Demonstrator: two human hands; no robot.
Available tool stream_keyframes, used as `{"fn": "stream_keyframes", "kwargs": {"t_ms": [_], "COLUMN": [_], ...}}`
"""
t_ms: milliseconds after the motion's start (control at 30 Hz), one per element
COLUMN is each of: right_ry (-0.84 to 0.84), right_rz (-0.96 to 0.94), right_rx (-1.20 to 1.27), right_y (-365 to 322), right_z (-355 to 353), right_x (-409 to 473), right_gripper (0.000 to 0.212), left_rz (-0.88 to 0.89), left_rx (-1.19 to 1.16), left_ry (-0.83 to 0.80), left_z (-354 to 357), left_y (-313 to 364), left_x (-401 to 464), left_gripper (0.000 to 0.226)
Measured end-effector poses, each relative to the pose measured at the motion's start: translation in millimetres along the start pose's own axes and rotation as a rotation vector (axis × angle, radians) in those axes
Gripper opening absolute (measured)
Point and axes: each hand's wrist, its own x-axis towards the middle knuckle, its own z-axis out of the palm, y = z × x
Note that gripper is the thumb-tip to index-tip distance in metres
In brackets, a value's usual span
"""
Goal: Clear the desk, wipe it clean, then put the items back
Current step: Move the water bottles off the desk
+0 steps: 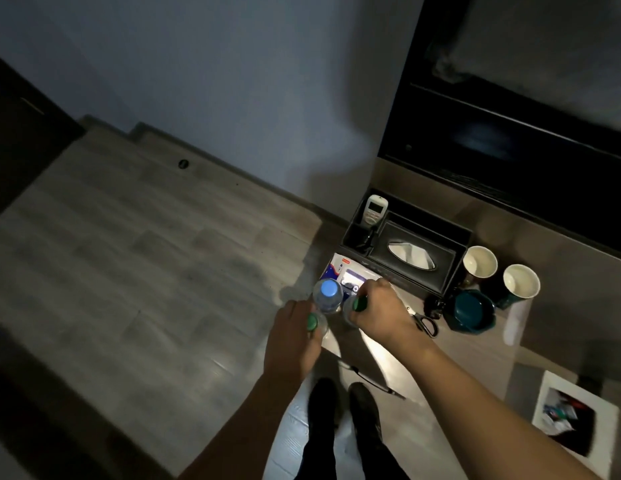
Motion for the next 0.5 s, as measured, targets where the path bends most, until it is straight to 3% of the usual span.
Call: {"fn": "stream_keyframes", "kwargs": {"t_ms": [267,500], "right_ry": [-0.031,0.017], "right_rz": [-0.007,0.002], "right_rx": [-0.004,0.027], "right_y": [0,1], "right_z": [2,11], "right_x": [-4,2], "right_gripper": [0.03,0.029], "left_rz": [0.084,0.081], "left_rx": [0.041,0.056], "left_ry": [0.029,-0.006], "left_z": [7,8], "left_y": [-8,-15], "left_x": [11,13], "left_gripper": [0.029,0.044]}}
